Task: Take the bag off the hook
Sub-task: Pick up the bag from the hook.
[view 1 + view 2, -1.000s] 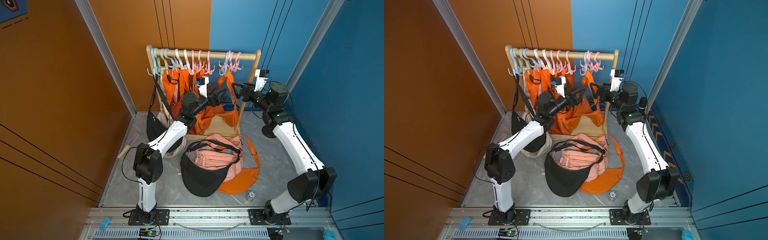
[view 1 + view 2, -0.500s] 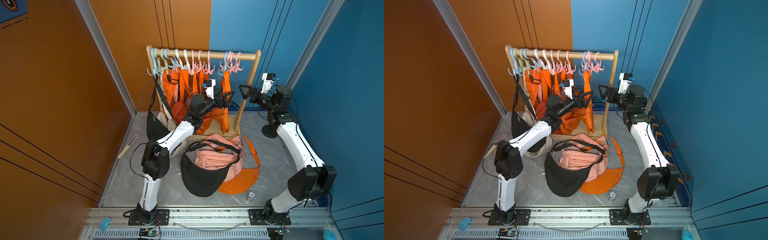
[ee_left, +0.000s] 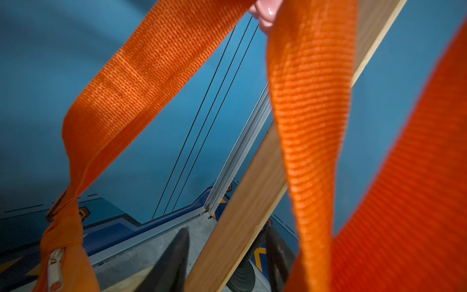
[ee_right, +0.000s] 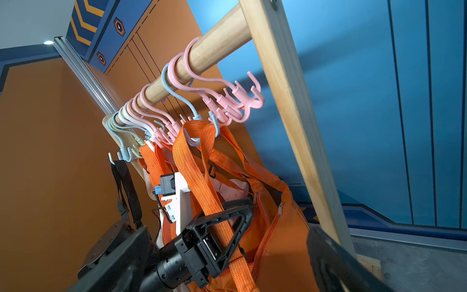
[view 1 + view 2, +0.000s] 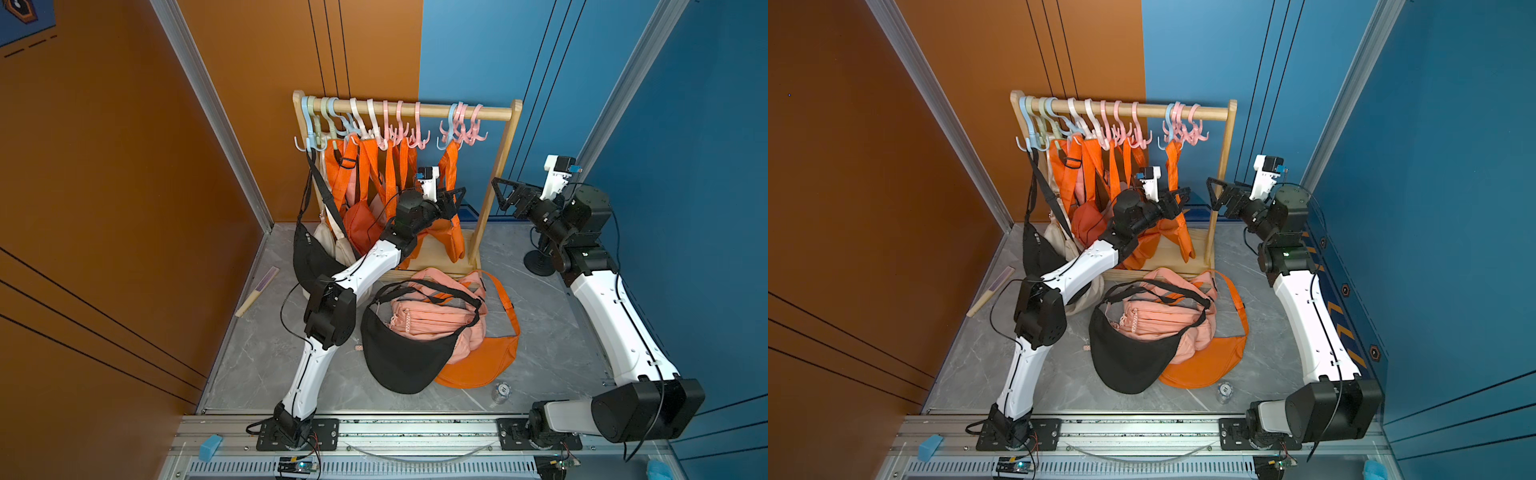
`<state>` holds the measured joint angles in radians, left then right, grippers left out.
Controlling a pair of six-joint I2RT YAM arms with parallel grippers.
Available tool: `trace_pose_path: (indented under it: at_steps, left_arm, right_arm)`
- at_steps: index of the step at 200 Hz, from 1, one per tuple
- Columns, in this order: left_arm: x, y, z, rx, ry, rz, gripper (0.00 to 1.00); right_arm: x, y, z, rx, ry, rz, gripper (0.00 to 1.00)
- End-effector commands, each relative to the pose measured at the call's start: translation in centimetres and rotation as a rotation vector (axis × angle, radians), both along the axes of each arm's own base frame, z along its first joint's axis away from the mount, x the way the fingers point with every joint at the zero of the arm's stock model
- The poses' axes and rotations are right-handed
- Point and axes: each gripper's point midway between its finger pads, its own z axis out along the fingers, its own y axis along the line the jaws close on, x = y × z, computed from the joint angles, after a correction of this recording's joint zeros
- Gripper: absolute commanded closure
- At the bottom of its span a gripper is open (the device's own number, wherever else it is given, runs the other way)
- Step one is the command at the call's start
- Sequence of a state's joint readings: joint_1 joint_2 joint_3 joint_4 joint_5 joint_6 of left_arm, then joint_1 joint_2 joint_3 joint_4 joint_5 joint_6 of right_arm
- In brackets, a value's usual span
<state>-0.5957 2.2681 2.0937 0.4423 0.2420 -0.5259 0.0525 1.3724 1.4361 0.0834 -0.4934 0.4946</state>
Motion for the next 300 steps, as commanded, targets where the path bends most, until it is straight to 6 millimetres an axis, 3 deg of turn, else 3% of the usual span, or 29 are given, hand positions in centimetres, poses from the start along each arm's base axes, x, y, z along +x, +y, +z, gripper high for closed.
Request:
trace_pose_path:
  at_steps: [1, 33, 59, 135, 172, 225, 266, 300]
  left_arm:
    - [-1.0, 2.0, 4.2, -0.019, -0.065, 0.037, 0.64]
    - [-1.8, 3.5, 6.0, -0.022, -0.09, 0.032, 0.79]
    - [-2.4, 4.7, 7.0, -0.023, -0.099, 0.04, 1.0]
    - [-4.4, 10.0, 9.3, -0.019, -0.113, 0.068, 1.0]
    - [-4.3, 12.5, 9.7, -0.005, -0.086, 0.084, 1.0]
    - [-4.6, 14.9, 10.8, 0.002, -0.082, 0.099, 1.0]
    - [-4.9, 15.6, 11.0, 0.017, -0.08, 0.099, 1.0]
    - [-4.7, 16.1, 10.9, 0.023, -0.076, 0.106, 1.0]
  right_arm:
    - [0.9, 0.3, -1.2, -0.02, 0.011, -0.002, 0.02]
    - [2.0, 1.6, -2.2, -0.027, 0.042, 0.037, 0.02]
    - [2.8, 2.8, -3.2, -0.042, 0.063, 0.066, 0.02]
    - [6.3, 6.5, -3.3, -0.095, -0.002, 0.152, 0.0]
    - [7.5, 10.1, -3.1, -0.122, -0.073, 0.223, 0.0]
    - [9.5, 15.1, -4.4, -0.182, -0.149, 0.248, 0.0]
    - [12.3, 15.7, -2.9, -0.158, -0.193, 0.179, 0.0]
    - [13.4, 15.7, -1.9, -0.14, -0.224, 0.153, 0.04]
